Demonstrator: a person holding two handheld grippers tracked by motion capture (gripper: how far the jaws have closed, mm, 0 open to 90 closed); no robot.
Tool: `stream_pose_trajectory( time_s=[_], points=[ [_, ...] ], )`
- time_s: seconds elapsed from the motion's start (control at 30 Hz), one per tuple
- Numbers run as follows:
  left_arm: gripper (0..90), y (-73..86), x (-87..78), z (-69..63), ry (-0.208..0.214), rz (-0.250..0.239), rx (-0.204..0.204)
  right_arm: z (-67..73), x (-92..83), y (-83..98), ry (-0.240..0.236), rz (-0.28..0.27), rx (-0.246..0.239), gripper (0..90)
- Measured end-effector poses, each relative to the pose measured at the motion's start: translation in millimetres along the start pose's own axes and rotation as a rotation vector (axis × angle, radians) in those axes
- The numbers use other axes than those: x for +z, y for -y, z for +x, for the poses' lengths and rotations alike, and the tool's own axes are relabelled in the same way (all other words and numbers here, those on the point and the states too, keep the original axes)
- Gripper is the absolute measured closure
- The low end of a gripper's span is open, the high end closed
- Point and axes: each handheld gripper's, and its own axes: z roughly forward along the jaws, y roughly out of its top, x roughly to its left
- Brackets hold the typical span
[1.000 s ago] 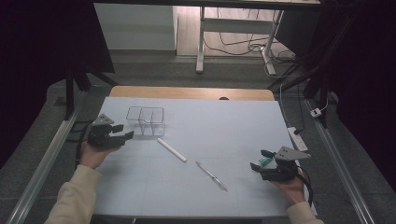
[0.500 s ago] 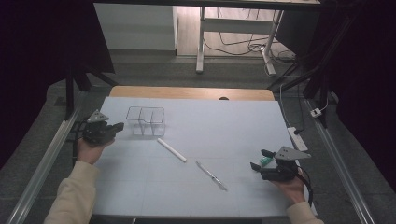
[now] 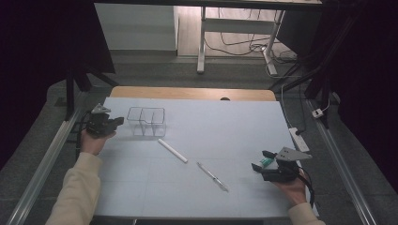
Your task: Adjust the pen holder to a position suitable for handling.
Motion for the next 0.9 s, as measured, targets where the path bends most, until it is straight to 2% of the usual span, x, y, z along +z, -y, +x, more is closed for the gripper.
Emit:
stream_pose_trajectory(
  time_s=[0.17, 0.5, 0.73, 0.9],
  points=[
    [89.1, 0.0, 9.0, 4.7, -0.002, 0.020, -0.009, 0.1, -0.4, 0.0, 0.000, -0.002, 0.003, 27.5],
    [89.1, 3.1, 25.8, 9.6, 0.024, 0.049, -0.037, -0.1, -0.7, 0.0, 0.002, -0.003, 0.002, 27.5],
    [89.1, 2.5, 35.1, 3.1, 0.028, 0.077, 0.000, -0.3, -0.6, 0.0, 0.002, 0.004, 0.000, 27.6],
    [89.1, 2.1, 36.7, 1.9, 0.031, 0.080, 0.001, -0.1, -1.3, 0.1, 0.005, 0.004, 0.000, 27.5]
  ],
)
